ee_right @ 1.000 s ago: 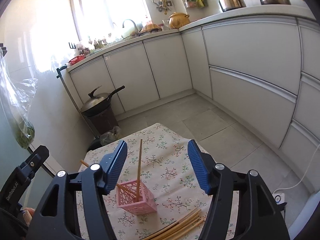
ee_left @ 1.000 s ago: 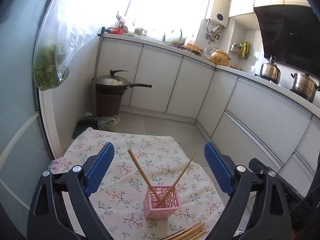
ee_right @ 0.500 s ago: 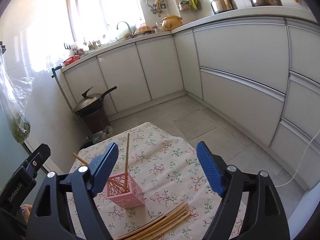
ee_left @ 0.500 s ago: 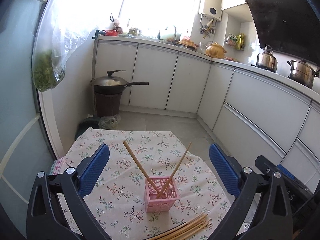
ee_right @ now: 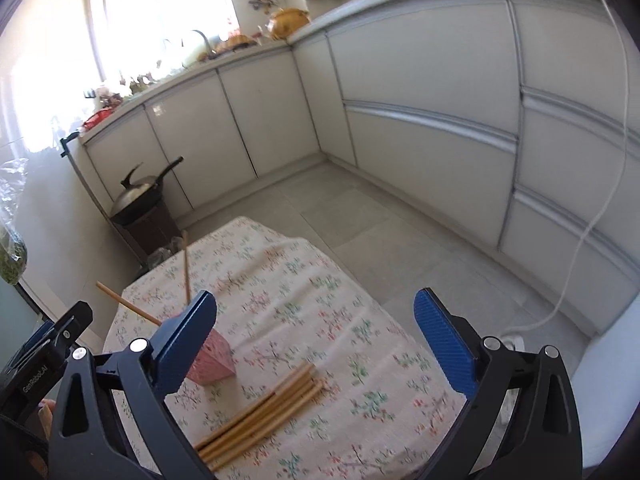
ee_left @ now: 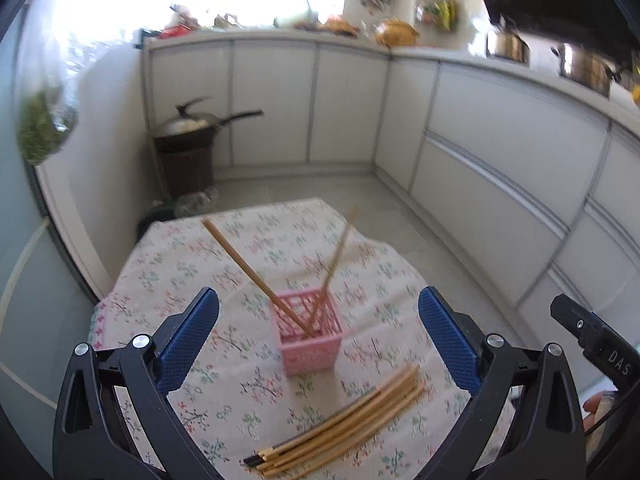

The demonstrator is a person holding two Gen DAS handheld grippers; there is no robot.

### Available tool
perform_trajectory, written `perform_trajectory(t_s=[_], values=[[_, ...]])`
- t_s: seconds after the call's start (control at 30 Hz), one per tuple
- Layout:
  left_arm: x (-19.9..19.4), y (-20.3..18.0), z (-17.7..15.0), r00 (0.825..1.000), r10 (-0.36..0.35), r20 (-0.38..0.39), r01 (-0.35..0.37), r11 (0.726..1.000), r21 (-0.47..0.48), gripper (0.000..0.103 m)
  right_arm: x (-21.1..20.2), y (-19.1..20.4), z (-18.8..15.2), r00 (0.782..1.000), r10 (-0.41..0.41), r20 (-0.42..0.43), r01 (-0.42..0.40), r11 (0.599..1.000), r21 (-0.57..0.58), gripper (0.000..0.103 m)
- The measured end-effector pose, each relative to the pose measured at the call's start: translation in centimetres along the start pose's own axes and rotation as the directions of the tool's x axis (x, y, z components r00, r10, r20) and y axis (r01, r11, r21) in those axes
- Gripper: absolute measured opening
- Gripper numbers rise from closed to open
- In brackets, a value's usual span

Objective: Organize utensils
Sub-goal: 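Move both open tools back toward the chopstick bundle, then grasp another wooden chopstick with the left tool while the right tool grasps one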

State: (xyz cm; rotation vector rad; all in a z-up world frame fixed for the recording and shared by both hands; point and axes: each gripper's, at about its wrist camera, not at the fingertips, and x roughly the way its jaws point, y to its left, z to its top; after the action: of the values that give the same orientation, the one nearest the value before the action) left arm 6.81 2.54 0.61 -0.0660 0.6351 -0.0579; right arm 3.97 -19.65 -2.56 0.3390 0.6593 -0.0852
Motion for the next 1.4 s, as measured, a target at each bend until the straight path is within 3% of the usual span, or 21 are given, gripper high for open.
perform_trajectory(t_s=[0.07,0.17,0.27,0.37,0.43,0.5,0.57,0.67,0.8,0.9,1.03,1.17,1.33,1.4], values=[[0.9,-1.1,-0.5,0.998,-0.043,-0.056,0.045,0.998,0.042,0.096,0.3,-2.0,-0.8,0.999,-0.004,-0.053,0.007,0.999,0.051,0.096],[3.0,-3.5,-1.7,0.973,-0.132,-0.187,0.152,0.984,0.095,0.096,1.1,-4.6,-1.8,0.991,0.001,-0.133,0.017,0.991,0.131,0.096],[5.3,-5.7,-2.7,0.933,-0.184,-0.31,0.23,0.966,0.12,0.096,1.4,-7.0,-2.7,0.983,0.007,-0.182,0.032,0.978,0.208,0.096],[8.5,-7.5,-3.6,0.88,-0.207,-0.428,0.278,0.954,0.111,0.096,1.5,-8.4,-3.2,0.979,0.013,-0.204,0.039,0.968,0.247,0.096],[11.4,-8.6,-4.3,0.837,-0.193,-0.512,0.282,0.954,0.101,0.096,1.5,-9.2,-3.2,0.978,0.01,-0.207,0.046,0.964,0.263,0.096],[13.9,-9.1,-4.9,0.818,-0.15,-0.556,0.254,0.961,0.114,0.093,1.6,-9.8,-3.3,0.977,0.01,-0.212,0.05,0.959,0.278,0.096],[15.9,-9.6,-5.5,0.797,-0.104,-0.595,0.234,0.961,0.146,0.075,1.9,-10.4,-3.3,0.974,0.02,-0.225,0.049,0.953,0.299,0.096],[18.2,-10.3,-6.6,0.76,-0.069,-0.646,0.239,0.954,0.179,0.058,2.4,-11.3,-3.5,0.967,0.044,-0.251,0.044,0.942,0.333,0.096],[20.3,-11.1,-7.7,0.752,-0.001,-0.659,0.211,0.947,0.24,0.046,3.4,-12.0,-3.9,0.953,0.088,-0.29,0.029,0.926,0.377,0.096],[21.1,-11.2,-8.1,0.76,0.042,-0.649,0.186,0.942,0.28,0.038,3.8,-12.0,-4.1,0.943,0.117,-0.311,0.013,0.921,0.388,0.096],[22.0,-11.1,-8.2,0.758,0.057,-0.649,0.178,0.94,0.29,0.029,4.0,-11.9,-4.3,0.94,0.118,-0.32,0.016,0.922,0.388,0.096],[23.0,-10.6,-8.8,0.742,0.074,-0.666,0.168,0.941,0.292,0.024,4.3,-12.0,-4.5,0.934,0.124,-0.335,0.019,0.92,0.392,0.096],[23.4,-10.2,-8.9,0.726,0.034,-0.687,0.196,0.947,0.255,0.016,4.7,-11.9,-4.8,0.926,0.121,-0.356,0.028,0.922,0.386,0.096],[23.1,-10.4,-9.1,0.73,0.038,-0.682,0.197,0.944,0.263,0.015,4.9,-11.7,-5.0,0.924,0.117,-0.364,0.032,0.925,0.379,0.096]])
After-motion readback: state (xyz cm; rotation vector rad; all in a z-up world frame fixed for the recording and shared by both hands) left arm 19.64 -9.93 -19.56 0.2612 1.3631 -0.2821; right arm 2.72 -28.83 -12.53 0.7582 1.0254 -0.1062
